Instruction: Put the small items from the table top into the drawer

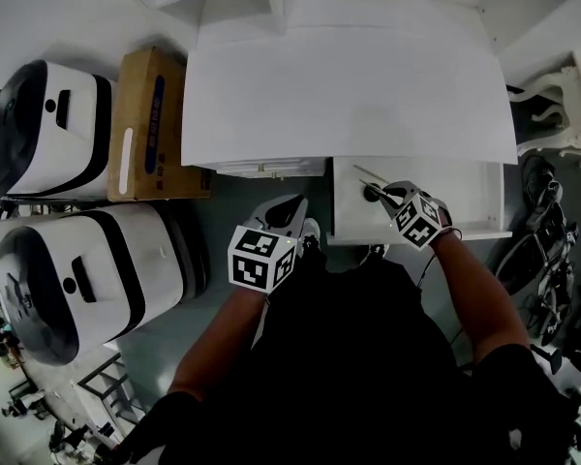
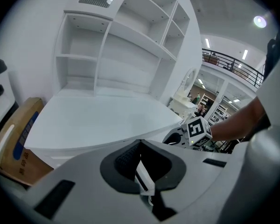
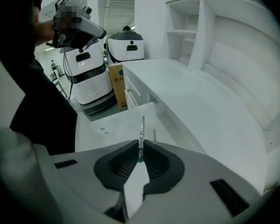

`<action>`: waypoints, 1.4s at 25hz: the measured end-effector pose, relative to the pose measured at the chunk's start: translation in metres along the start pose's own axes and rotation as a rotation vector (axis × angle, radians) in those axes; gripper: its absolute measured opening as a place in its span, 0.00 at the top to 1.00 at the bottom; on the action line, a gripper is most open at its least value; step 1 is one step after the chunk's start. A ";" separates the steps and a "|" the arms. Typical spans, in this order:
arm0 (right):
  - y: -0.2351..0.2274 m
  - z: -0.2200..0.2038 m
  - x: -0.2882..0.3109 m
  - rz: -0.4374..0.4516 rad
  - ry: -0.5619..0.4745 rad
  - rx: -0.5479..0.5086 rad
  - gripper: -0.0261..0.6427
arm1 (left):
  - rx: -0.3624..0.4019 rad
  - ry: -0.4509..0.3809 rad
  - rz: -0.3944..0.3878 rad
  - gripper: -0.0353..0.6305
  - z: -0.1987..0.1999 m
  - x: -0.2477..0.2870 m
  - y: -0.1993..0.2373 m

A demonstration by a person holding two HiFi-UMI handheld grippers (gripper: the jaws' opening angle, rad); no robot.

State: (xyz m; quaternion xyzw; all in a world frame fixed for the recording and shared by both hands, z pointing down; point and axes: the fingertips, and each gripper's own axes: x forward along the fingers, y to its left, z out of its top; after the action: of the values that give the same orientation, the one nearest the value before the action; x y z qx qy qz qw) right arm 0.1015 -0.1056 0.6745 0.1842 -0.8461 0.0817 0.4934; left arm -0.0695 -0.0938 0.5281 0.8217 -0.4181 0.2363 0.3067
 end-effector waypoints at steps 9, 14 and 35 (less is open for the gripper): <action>0.037 -0.040 0.051 0.171 0.174 -0.096 0.89 | -0.009 0.013 0.017 0.94 -0.005 -0.001 -0.003; 0.047 -0.051 0.068 0.223 0.218 -0.084 0.89 | -0.034 0.022 0.050 0.94 -0.013 -0.006 0.002; 0.059 -0.062 0.094 0.325 0.302 -0.001 0.89 | -0.061 0.040 0.071 0.94 -0.017 -0.003 0.003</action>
State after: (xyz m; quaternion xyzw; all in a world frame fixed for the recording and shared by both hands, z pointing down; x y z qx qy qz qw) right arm 0.0868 -0.0533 0.7893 0.0310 -0.7811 0.1866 0.5950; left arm -0.0757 -0.0821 0.5392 0.7918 -0.4478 0.2507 0.3313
